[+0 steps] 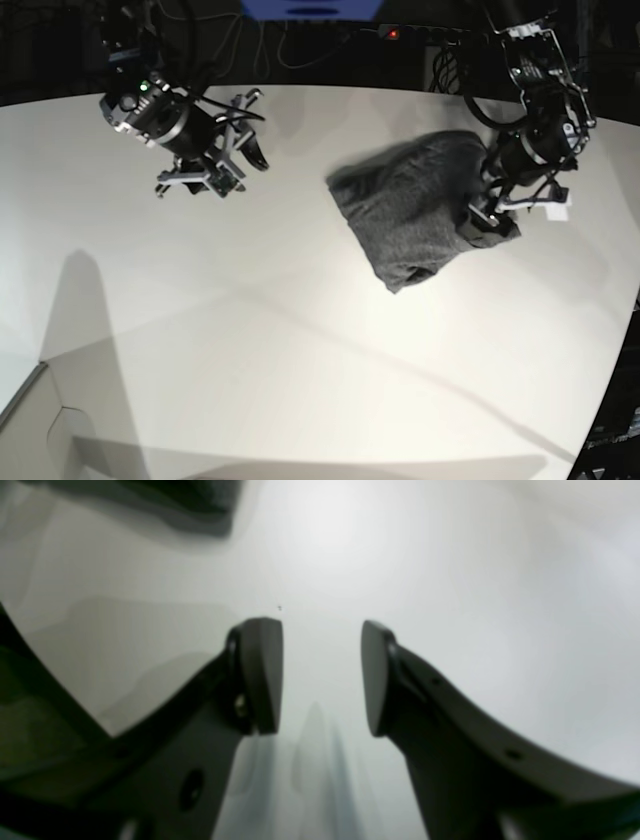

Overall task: Layout the t-shirt on the table in an organized manner, then fold the t-shirt properly
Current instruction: 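Press and tuck the bundle edge with the left gripper, then grasp the bundle with the left gripper and drag it toward the table center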

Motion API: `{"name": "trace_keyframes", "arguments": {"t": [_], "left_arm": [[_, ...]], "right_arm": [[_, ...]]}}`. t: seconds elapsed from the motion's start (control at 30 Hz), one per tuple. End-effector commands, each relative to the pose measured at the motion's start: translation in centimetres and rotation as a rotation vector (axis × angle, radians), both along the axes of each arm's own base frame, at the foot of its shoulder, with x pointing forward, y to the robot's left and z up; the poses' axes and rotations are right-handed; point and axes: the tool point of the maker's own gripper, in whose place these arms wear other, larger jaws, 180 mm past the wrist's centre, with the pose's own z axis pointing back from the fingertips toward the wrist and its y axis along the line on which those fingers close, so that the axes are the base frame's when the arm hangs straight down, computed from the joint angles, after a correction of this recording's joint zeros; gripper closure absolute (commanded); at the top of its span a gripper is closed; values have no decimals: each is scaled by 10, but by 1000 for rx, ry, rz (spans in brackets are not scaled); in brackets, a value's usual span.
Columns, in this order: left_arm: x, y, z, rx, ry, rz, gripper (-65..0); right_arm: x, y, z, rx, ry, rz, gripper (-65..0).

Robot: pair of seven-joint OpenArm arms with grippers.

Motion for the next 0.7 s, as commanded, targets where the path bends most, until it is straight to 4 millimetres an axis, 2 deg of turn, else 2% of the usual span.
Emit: {"name": "trace_keyframes", "arguments": {"t": [0.0,0.17,0.27,0.5,0.67], "left_arm": [[2,-7,-1,-18,10,-22,-650],[2,-17,-22,-18,69,-75,-650],[4,-17,-34,39,77,-103,-650],[6,-44,-44,158,-31,-348,-650],[12,-51,-51,196,-100,-448,-432]], "right_arm": [[6,3,12,29,-43,1,-265],[5,3,11,29,-40,1,-265],[4,3,11,29,-37,1,-265],[5,3,12,29,-41,1,-265],[7,3,12,27,-44,2,-265]]}}
